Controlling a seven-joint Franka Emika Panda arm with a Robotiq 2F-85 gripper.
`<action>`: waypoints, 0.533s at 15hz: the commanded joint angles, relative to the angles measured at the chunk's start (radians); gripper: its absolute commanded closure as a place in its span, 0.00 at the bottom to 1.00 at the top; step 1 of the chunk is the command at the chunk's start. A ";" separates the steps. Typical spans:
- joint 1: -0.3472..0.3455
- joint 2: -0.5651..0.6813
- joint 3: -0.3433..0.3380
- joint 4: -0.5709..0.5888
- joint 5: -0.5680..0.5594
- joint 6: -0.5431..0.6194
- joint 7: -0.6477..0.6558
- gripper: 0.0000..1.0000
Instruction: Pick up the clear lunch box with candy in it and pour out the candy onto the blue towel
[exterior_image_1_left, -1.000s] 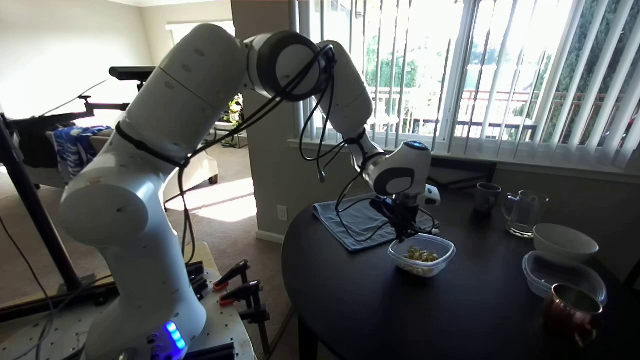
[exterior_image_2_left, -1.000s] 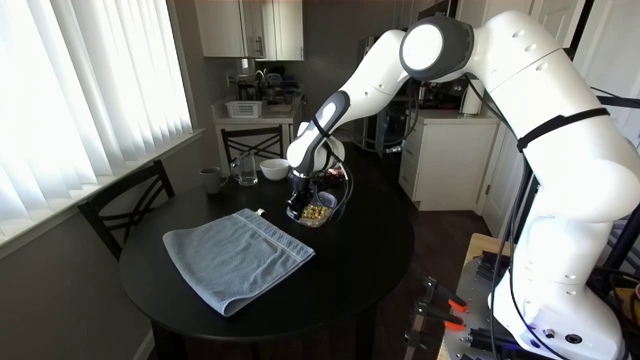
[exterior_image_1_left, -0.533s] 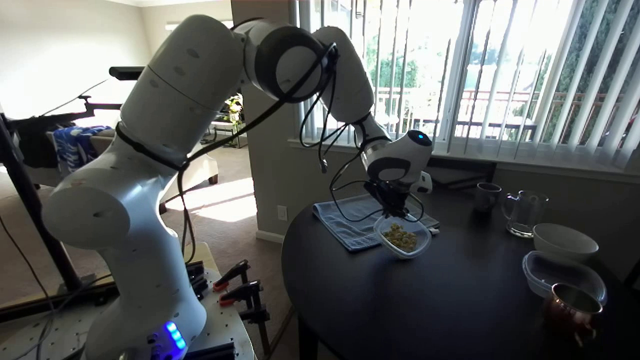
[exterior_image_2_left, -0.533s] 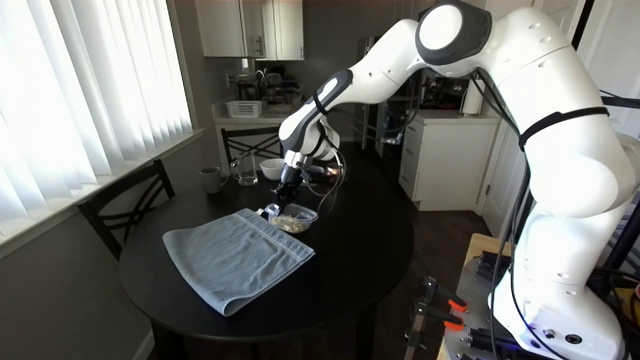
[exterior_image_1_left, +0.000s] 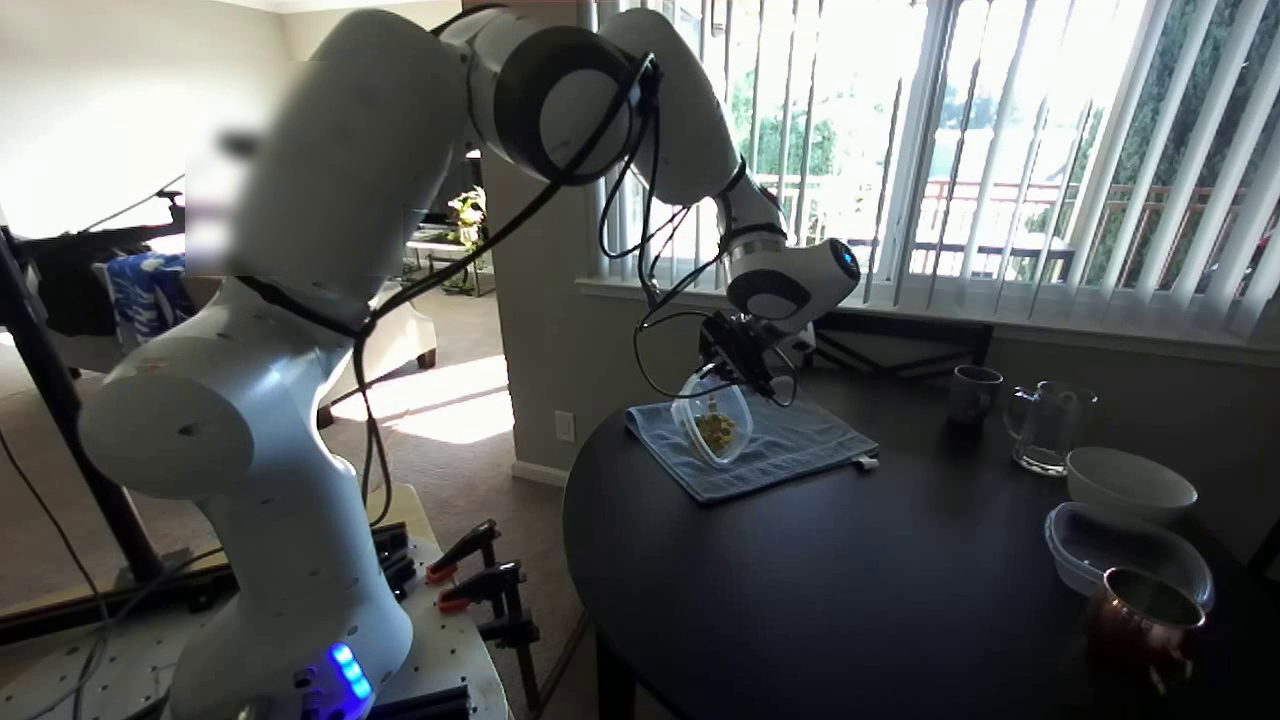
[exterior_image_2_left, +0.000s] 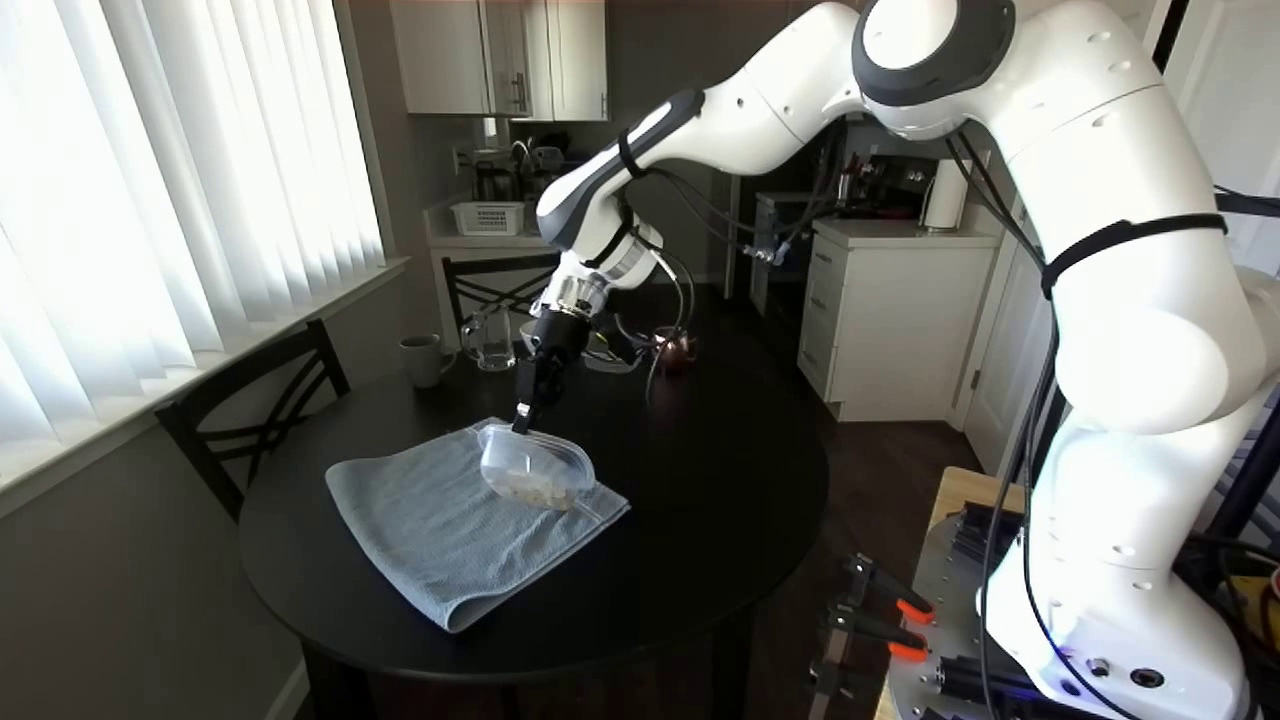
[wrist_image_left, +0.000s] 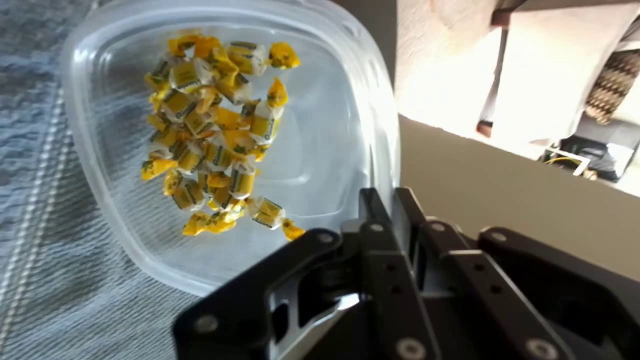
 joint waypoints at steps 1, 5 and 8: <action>0.065 0.029 -0.068 0.085 0.049 -0.235 -0.076 0.98; 0.132 0.108 -0.133 0.236 0.043 -0.523 -0.098 0.98; 0.159 0.185 -0.159 0.364 0.043 -0.728 -0.116 0.98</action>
